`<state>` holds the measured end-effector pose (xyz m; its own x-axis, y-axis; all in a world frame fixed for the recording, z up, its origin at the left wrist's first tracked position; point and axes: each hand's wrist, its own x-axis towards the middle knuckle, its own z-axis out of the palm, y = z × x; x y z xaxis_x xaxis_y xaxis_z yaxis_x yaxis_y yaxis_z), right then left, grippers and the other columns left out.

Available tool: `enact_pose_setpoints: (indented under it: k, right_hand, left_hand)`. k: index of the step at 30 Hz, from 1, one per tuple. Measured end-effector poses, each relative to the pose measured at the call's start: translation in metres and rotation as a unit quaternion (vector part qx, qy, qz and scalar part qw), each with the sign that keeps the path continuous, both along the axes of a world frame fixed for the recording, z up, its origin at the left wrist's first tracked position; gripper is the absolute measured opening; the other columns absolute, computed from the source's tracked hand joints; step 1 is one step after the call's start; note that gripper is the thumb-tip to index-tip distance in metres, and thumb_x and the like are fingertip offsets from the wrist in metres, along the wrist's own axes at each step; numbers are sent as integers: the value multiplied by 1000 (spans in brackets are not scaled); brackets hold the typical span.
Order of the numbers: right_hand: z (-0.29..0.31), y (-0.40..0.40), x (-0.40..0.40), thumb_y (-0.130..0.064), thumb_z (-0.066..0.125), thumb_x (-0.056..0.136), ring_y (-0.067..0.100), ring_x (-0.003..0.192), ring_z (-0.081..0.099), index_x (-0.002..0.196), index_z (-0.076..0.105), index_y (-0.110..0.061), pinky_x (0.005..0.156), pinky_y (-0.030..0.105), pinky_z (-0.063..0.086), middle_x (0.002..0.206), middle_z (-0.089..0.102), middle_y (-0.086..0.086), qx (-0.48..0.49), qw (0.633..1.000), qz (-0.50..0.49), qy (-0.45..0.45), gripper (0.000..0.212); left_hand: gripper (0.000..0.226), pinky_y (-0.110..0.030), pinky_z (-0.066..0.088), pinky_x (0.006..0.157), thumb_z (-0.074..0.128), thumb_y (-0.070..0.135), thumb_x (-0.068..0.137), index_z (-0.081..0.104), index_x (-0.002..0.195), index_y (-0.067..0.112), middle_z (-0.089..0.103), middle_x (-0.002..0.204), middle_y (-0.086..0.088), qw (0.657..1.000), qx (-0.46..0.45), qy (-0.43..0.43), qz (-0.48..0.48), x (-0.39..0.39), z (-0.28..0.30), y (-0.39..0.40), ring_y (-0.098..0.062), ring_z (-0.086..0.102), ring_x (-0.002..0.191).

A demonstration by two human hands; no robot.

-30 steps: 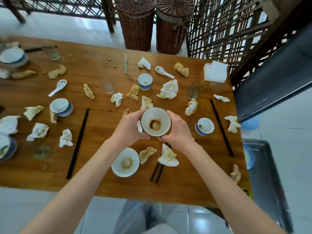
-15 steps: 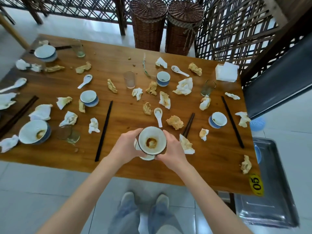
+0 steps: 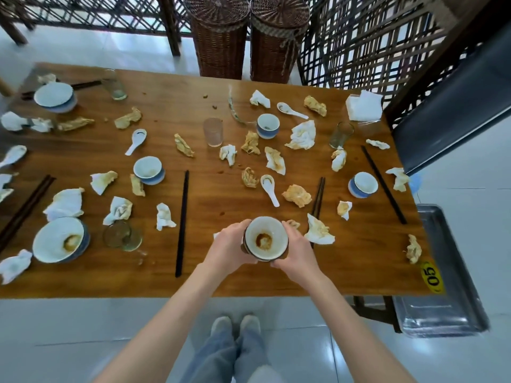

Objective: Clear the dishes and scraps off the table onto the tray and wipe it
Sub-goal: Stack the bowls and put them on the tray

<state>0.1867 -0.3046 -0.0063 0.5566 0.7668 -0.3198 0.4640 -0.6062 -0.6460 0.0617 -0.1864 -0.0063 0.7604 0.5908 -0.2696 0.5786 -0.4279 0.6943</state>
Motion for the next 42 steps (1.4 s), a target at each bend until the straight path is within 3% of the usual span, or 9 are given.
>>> enact_pose_setpoints:
  k: [4,10,16,21,30,36,42]
  right_hand:
    - [-2,-2,2,-18,86,54,13,123,44,136,36,-27,93,25,38,130,49,-9,-6,1000,-2,17,97]
    - [-9,0,6,-17,88,55,20,136,32,147,13,-25,105,39,37,148,34,-2,-73,995,0,63,120]
    - [-19,2,12,-20,88,55,15,117,50,136,30,-29,91,32,48,126,53,-7,-63,996,15,66,100]
    - [-22,7,10,-22,87,53,12,103,55,122,39,-31,75,24,46,109,56,-13,-56,997,7,61,85]
    - [-3,32,6,-22,87,53,16,103,56,128,39,-27,75,24,43,113,59,-8,-52,996,59,29,89]
    - [23,85,-13,-22,88,54,16,105,56,129,37,-27,75,25,45,115,59,-6,-45,996,80,6,91]
    - [46,153,-51,-26,85,51,18,96,58,120,43,-25,69,26,44,106,62,-4,-15,995,94,-11,80]
  left_hand:
    - [87,-27,43,92,89,23,56,46,132,24,59,123,4,1000,-9,-1,9,-1,-5,2,-14,52,114]
    - [99,-25,36,97,90,18,53,38,138,22,53,130,5,999,-41,12,1,2,-11,1,-14,46,121]
    - [96,-33,43,101,89,18,55,40,136,20,54,128,4,999,-41,25,8,5,-17,-1,-14,48,119]
    - [95,-31,44,98,89,18,55,39,136,18,55,127,2,999,-21,29,14,8,-16,-4,-15,50,117]
    - [96,-27,44,92,91,19,50,41,133,19,57,124,4,998,-21,11,61,-8,-1,12,-14,53,114]
    - [97,-23,41,87,91,20,49,42,133,17,58,122,2,997,7,0,76,-30,22,60,-16,53,113]
    - [94,-19,39,82,91,22,48,45,130,20,59,120,4,996,19,-26,81,-74,44,128,-12,53,110]
